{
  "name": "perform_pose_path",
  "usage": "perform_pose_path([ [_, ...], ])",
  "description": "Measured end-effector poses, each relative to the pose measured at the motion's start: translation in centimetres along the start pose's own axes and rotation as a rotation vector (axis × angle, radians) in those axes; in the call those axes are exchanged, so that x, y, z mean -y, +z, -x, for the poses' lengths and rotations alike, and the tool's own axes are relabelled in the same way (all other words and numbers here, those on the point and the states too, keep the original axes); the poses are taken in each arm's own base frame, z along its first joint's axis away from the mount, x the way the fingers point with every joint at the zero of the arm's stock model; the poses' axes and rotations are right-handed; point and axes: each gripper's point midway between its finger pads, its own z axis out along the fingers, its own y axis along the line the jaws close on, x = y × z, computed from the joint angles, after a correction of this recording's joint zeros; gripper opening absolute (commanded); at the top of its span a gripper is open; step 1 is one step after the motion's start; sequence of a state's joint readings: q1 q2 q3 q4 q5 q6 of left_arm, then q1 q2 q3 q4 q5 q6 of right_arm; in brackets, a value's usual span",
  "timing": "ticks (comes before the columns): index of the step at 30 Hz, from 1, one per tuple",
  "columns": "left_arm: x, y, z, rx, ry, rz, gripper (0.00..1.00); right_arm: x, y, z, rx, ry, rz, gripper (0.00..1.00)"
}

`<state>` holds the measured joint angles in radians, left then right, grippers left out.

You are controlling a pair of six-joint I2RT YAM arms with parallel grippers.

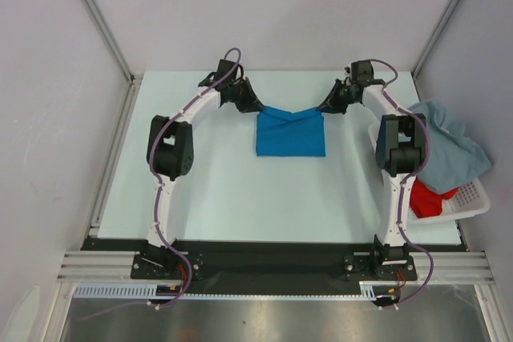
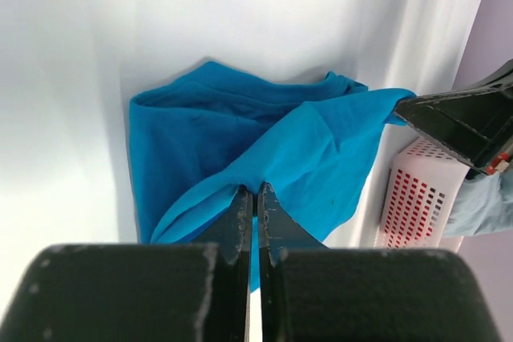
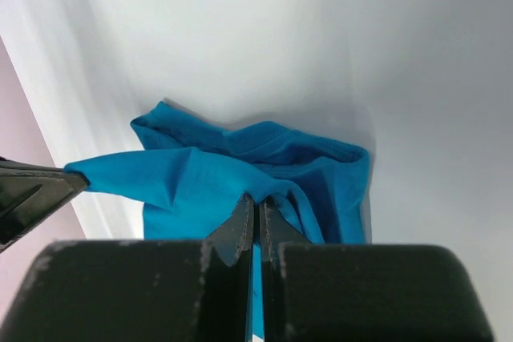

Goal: Fold and stack the t-shirts
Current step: Fold the tshirt

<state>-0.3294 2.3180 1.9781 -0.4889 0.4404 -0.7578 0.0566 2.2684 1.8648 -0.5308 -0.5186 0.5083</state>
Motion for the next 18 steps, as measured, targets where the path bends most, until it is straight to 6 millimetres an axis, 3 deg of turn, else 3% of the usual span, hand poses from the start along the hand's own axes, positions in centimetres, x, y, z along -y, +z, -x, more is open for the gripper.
perform_pose_path([
  [8, -1.1, 1.4, 0.1, -0.015, -0.017, 0.006, 0.02, -0.1, -0.1, 0.7, 0.008, 0.015, 0.011, 0.0],
  [10, -1.4, 1.6, 0.3, -0.016, -0.021, 0.009, 0.09, -0.1, -0.1, 0.8, 0.009, 0.016, 0.013, 0.0],
  [12, -1.7, 1.7, 0.6, -0.012, -0.027, 0.01, 0.14, 0.0, -0.1, 1.0, 0.011, 0.02, 0.015, 0.07],
  [13, -1.8, 1.8, 0.9, -0.008, -0.031, 0.015, 0.21, 0.1, 0.0, 1.1, 0.012, 0.025, 0.017, 0.11],
  [14, -1.9, 1.8, 1.3, -0.001, -0.023, 0.022, 0.29, 0.2, 0.0, 1.3, 0.015, 0.029, 0.02, 0.23],
  [16, -2.4, 1.8, 2.6, 0.026, 0.013, 0.07, 0.44, 0.7, 0.4, 1.7, 0.02, 0.04, 0.018, 0.32],
  [18, -2.2, 1.1, 4.7, 0.082, 0.064, 0.116, 0.48, 1.1, 0.7, 2.8, 0.029, 0.046, 0.013, 0.39],
])
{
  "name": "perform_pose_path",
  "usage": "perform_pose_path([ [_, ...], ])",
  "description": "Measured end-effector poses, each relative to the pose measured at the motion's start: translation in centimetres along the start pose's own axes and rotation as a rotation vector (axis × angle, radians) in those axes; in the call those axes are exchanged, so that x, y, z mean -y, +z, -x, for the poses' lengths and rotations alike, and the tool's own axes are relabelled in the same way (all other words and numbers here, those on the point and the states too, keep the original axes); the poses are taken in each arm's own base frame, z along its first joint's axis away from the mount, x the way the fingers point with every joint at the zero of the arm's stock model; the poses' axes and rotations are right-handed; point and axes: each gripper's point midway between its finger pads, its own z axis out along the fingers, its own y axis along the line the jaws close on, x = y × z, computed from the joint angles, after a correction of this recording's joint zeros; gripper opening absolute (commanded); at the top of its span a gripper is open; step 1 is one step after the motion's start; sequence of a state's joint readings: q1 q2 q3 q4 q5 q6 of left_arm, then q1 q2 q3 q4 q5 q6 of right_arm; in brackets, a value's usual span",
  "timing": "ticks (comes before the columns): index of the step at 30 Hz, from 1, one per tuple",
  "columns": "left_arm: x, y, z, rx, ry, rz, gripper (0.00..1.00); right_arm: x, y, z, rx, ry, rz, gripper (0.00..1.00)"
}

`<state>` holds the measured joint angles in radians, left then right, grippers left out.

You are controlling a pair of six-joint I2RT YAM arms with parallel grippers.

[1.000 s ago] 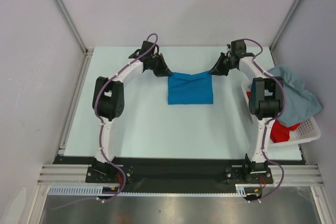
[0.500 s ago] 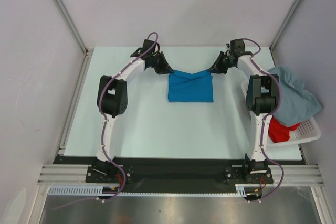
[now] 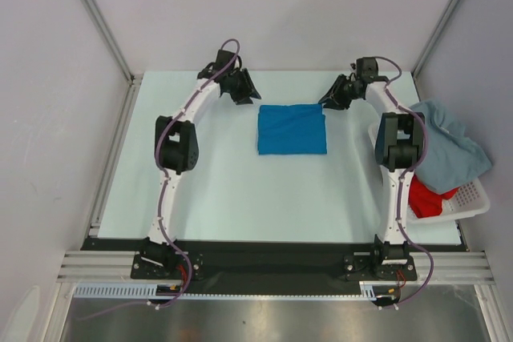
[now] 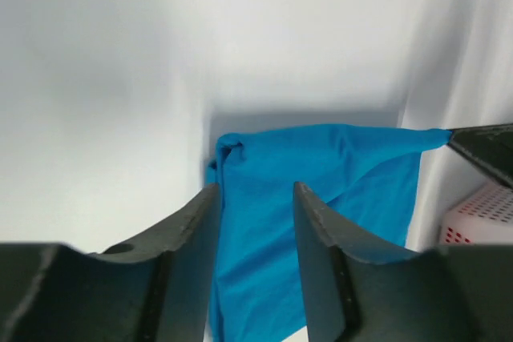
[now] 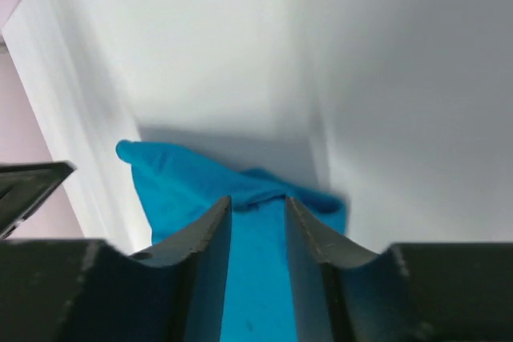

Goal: Fold and stack the t-shirts
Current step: Fold the tshirt

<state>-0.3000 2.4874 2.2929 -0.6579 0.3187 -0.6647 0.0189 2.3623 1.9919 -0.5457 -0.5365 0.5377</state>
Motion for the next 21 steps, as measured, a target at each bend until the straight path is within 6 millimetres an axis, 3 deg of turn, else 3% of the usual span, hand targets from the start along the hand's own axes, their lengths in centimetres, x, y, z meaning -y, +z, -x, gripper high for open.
perform_pose_path([
  [2, 0.0, -1.0, 1.6, 0.051, 0.047, 0.022, 0.51, 0.3, 0.2, 1.7, 0.023, -0.014, -0.004, 0.47],
  [4, 0.0, -2.5, 2.7, 0.088, 0.092, 0.037, 0.52, 0.6, -0.3, 2.9, 0.045, -0.035, -0.023, 0.5],
  [7, 0.3, -4.7, 2.2, 0.092, 0.131, 0.028, 0.47, 0.3, -2.1, 3.8, 0.07, -0.078, -0.043, 0.53],
  [9, 1.1, -5.8, 1.1, 0.08, 0.154, -0.014, 0.42, -0.4, -3.1, 3.2, 0.07, -0.104, -0.044, 0.51],
  [10, 1.6, -6.1, 0.3, 0.067, 0.162, -0.044, 0.34, -1.0, -3.5, 2.5, 0.067, -0.12, -0.034, 0.5],
  [13, 3.3, -6.2, -3.1, 0.02, 0.192, -0.134, 0.24, -3.2, -4.1, -1.0, 0.017, -0.142, 0.017, 0.39],
  [14, 3.8, -5.8, -4.5, -0.003, 0.2, -0.164, 0.22, -4.0, -3.9, -1.9, 0.006, -0.15, 0.046, 0.29],
  [16, 4.7, -4.7, -7.7, -0.061, 0.218, -0.214, 0.18, -5.4, -3.1, -3.8, -0.028, -0.145, 0.108, 0.23],
  [17, 4.9, -4.2, -8.9, -0.084, 0.217, -0.229, 0.17, -5.9, -2.7, -4.3, -0.037, -0.141, 0.133, 0.11],
  [18, 4.9, -3.7, -10.5, -0.115, 0.215, -0.242, 0.16, -6.1, -2.1, -5.0, -0.052, -0.134, 0.157, 0.08],
  [21, 4.4, -2.6, -14.8, -0.198, 0.207, -0.252, 0.15, -6.0, -0.3, -5.6, -0.075, -0.086, 0.197, 0.05],
])
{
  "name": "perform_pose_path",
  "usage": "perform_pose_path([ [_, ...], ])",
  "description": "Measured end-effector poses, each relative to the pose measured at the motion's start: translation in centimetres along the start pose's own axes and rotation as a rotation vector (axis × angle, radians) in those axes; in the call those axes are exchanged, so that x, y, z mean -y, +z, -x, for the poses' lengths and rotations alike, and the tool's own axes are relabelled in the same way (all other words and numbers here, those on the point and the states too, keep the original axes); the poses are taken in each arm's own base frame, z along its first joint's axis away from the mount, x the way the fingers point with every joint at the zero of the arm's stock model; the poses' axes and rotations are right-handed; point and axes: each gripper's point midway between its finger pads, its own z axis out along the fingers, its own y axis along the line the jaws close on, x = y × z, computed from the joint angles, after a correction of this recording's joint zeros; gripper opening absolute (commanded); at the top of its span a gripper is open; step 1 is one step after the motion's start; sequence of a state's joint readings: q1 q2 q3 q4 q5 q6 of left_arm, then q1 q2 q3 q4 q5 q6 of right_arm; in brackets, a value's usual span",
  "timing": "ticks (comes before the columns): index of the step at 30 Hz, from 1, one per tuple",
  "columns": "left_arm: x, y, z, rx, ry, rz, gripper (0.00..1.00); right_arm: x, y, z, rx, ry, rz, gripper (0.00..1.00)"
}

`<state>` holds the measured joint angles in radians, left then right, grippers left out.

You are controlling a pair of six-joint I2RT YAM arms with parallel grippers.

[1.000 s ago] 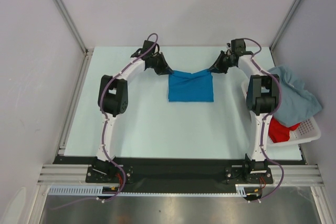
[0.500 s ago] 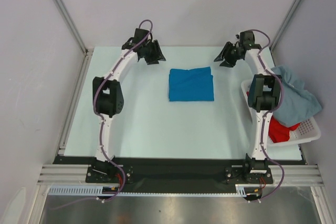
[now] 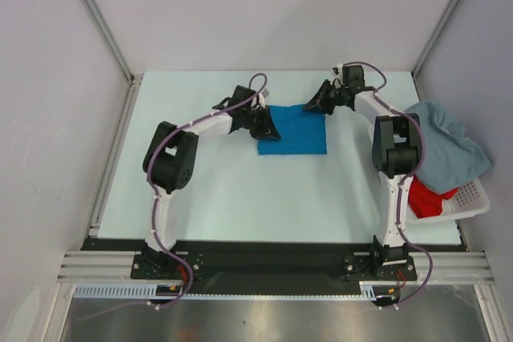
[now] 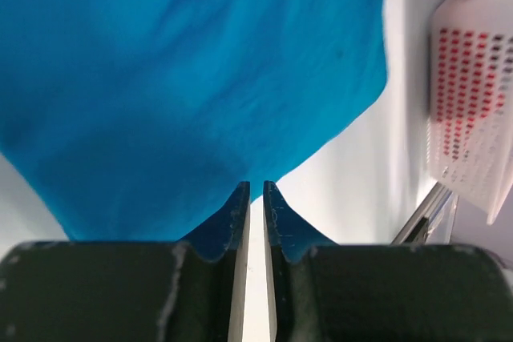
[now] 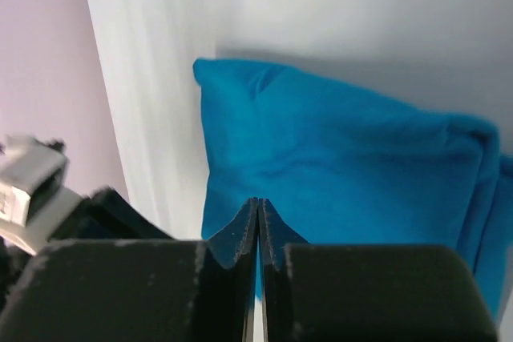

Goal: Fold and stack the t-shirts
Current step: Fold the tshirt

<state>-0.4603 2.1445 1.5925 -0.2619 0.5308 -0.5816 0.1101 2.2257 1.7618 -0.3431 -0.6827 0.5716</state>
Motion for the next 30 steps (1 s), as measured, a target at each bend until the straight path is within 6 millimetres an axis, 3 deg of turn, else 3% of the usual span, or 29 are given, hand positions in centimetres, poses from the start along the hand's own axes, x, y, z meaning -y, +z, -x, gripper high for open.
perform_pose_path([
  [4, -1.2, 0.7, -2.5, -0.048, -0.022, 0.016, 0.15, 2.0, 2.1, 0.9, 0.025, 0.052, 0.024, 0.05],
  [11, -2.8, 0.7, -3.2, -0.053, -0.022, 0.037, 0.14, 7.0, 4.9, 3.0, 0.074, 0.162, 0.015, 0.09],
  [16, -4.3, 0.9, -5.4, -0.093, -0.04, 0.059, 0.14, 7.8, 4.6, 5.4, 0.117, 0.209, 0.029, 0.15],
  [24, -2.3, -0.5, -4.3, -0.087, -0.012, 0.046, 0.25, 6.5, 2.1, 8.1, 0.138, 0.149, -0.037, 0.32],
  [27, -0.1, -1.3, -2.0, -0.049, 0.018, 0.014, 0.26, 4.5, 0.3, 6.7, 0.091, 0.11, -0.066, 0.36],
  [30, 1.9, -2.1, 0.4, -0.004, 0.048, -0.033, 0.25, 1.6, -1.4, 4.1, 0.035, 0.056, -0.061, 0.31],
])
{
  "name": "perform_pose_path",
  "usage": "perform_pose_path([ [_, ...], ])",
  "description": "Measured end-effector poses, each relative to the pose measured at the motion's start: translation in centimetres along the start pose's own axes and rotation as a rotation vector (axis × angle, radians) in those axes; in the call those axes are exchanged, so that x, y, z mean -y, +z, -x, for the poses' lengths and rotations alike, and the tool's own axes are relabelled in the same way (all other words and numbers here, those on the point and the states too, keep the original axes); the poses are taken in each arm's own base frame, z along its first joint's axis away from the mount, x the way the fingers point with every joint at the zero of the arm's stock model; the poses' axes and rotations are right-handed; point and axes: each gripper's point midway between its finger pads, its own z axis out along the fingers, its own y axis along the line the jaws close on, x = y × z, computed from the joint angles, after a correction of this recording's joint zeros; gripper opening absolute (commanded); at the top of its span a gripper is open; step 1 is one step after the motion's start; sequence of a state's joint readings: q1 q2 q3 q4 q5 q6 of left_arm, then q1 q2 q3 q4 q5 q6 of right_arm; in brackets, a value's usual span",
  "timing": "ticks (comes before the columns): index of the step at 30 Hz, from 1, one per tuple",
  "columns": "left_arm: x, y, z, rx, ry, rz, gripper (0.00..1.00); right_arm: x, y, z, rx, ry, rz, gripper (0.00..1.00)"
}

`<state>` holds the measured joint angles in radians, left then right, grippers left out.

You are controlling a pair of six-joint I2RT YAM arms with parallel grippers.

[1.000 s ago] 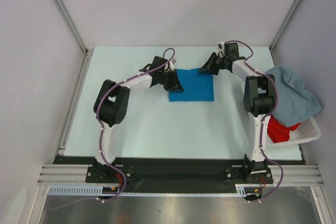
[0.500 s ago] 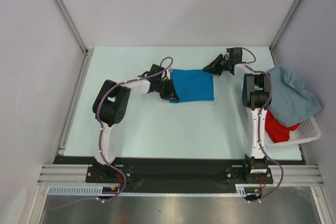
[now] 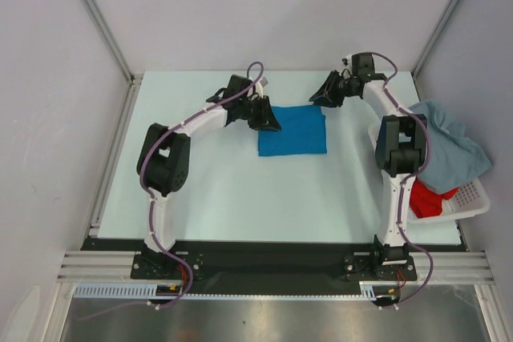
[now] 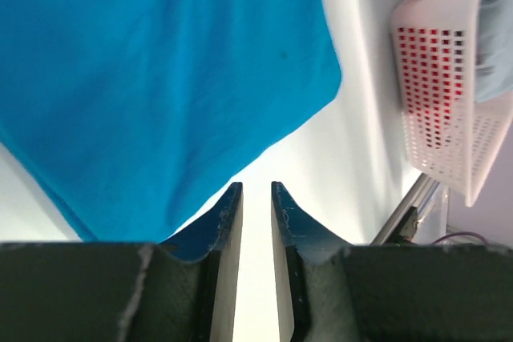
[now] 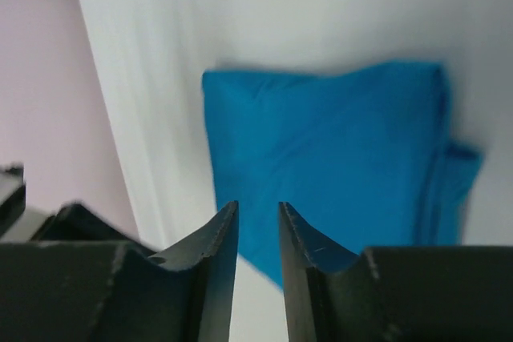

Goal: Fold and stack the t-shirts
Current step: Fold the tshirt

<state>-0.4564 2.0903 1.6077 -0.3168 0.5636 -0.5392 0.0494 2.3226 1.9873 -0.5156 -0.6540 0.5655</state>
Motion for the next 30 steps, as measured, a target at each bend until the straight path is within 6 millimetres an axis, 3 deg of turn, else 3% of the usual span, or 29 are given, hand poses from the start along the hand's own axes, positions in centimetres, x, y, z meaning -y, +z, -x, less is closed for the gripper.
perform_pose_path([
  [4, -0.1, -0.4, 0.5, 0.002, -0.009, -0.013, 0.23, -3.0, -1.8, -4.6, -0.098, -0.044, 0.05, 0.15],
  [6, -1.0, -0.2, 0.4, -0.006, -0.029, -0.007, 0.23, -2.7, -2.0, -7.0, -0.154, -0.043, 0.057, 0.03],
  [10, -3.6, 0.5, -0.8, -0.044, -0.086, 0.016, 0.22, 1.7, -1.9, -10.8, -0.241, 0.038, 0.014, 0.0],
  [14, -6.6, 1.4, -3.5, -0.103, -0.148, 0.06, 0.2, 8.4, -3.0, -15.0, -0.315, 0.176, -0.093, 0.0],
  [15, -7.2, 1.5, -4.3, -0.119, -0.161, 0.07, 0.2, 8.9, -3.4, -15.5, -0.328, 0.195, -0.097, 0.0],
  [22, -7.7, 1.5, -4.8, -0.134, -0.142, 0.078, 0.19, 9.9, -4.6, -15.4, -0.305, 0.104, -0.21, 0.0],
  [25, -7.6, 0.9, -4.8, -0.133, -0.12, 0.103, 0.25, 10.0, -5.5, -14.6, -0.285, 0.049, -0.281, 0.0],
  [27, -7.1, 0.1, -4.6, -0.132, -0.113, 0.113, 0.28, 9.4, -5.9, -13.6, -0.262, 0.004, -0.308, 0.0],
  [30, -5.6, -1.0, -3.8, -0.111, -0.091, 0.093, 0.29, 6.8, -5.9, -12.3, -0.233, -0.057, -0.288, 0.0],
])
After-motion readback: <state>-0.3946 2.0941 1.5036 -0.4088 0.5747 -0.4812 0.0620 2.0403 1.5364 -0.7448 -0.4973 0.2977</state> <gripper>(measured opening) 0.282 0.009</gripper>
